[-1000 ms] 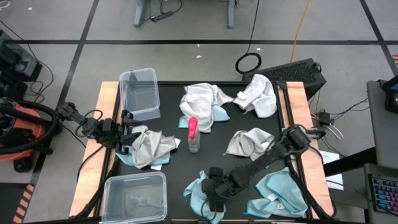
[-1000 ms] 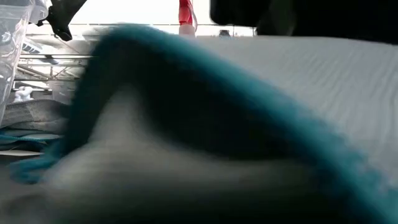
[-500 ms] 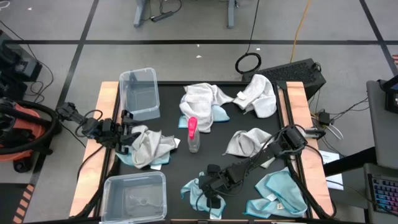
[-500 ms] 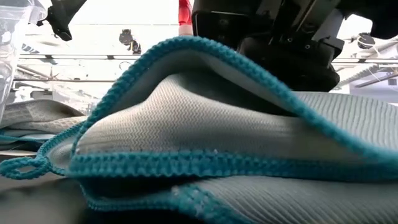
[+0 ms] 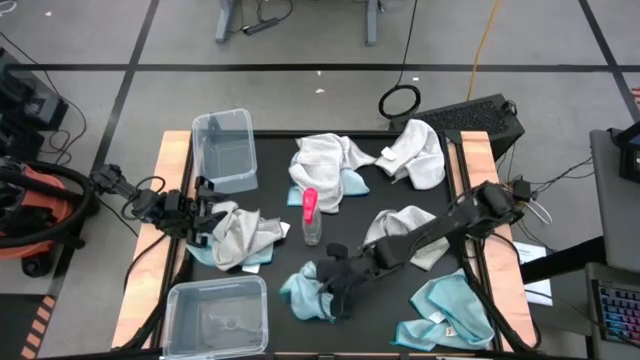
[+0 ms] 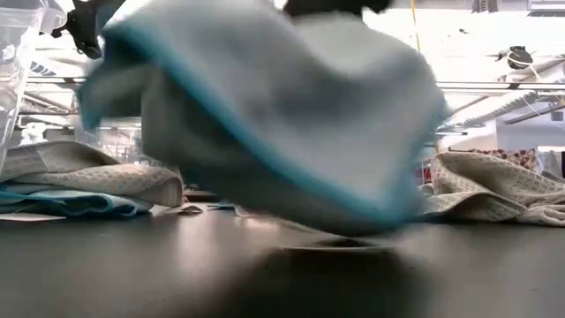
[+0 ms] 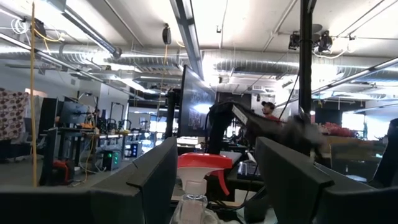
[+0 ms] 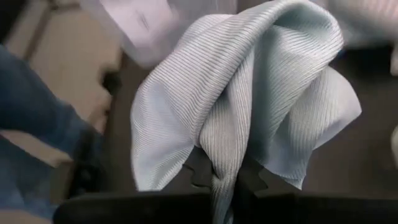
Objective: Sort microfiber towel by color & place in baskets
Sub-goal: Put the blue towel into the bottom transparent bin
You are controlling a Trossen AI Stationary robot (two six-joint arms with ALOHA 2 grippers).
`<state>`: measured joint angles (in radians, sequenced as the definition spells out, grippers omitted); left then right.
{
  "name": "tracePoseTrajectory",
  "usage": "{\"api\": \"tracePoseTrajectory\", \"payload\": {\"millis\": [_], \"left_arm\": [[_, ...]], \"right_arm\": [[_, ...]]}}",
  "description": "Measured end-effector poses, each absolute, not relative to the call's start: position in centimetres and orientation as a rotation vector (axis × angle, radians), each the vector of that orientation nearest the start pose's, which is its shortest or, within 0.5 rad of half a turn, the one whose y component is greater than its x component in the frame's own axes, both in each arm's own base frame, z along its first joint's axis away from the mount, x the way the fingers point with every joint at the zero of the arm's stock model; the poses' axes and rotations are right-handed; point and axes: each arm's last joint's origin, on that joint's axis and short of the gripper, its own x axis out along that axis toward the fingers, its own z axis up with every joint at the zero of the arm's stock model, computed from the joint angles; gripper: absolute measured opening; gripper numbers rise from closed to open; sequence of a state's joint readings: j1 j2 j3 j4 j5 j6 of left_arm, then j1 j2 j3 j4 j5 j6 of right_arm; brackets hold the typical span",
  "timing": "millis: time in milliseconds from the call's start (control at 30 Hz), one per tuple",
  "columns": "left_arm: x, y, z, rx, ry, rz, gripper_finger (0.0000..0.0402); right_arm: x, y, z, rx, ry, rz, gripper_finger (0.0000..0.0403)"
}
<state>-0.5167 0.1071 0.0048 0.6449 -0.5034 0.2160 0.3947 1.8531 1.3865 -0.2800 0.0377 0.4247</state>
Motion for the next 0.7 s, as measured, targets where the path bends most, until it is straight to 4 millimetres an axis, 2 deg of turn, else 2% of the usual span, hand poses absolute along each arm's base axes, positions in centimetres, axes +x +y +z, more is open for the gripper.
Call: {"api": "tracePoseTrajectory", "payload": {"millis": [167, 367, 467, 700], "left_arm": [[8.3, -3.1, 21.4, -0.052, -0.468, 0.040, 0.0224], [8.3, -3.1, 21.4, -0.052, -0.467, 0.041, 0.0224], [8.3, -3.1, 21.4, -0.051, -0.467, 0.041, 0.0224], [8.3, -3.0, 21.4, -0.054, -0.461, 0.059, 0.0224]], "right_arm": [[38.1, 13.8, 27.7, 0.269, 0.589, 0.249, 0.0003], [38.9, 12.2, 31.0, 0.288, 0.340, 0.342, 0.0003], [39.5, 11.5, 31.6, 0.302, 0.258, 0.389, 0.0003], [40.9, 10.5, 31.5, 0.315, 0.144, 0.483, 0.0002]]}}
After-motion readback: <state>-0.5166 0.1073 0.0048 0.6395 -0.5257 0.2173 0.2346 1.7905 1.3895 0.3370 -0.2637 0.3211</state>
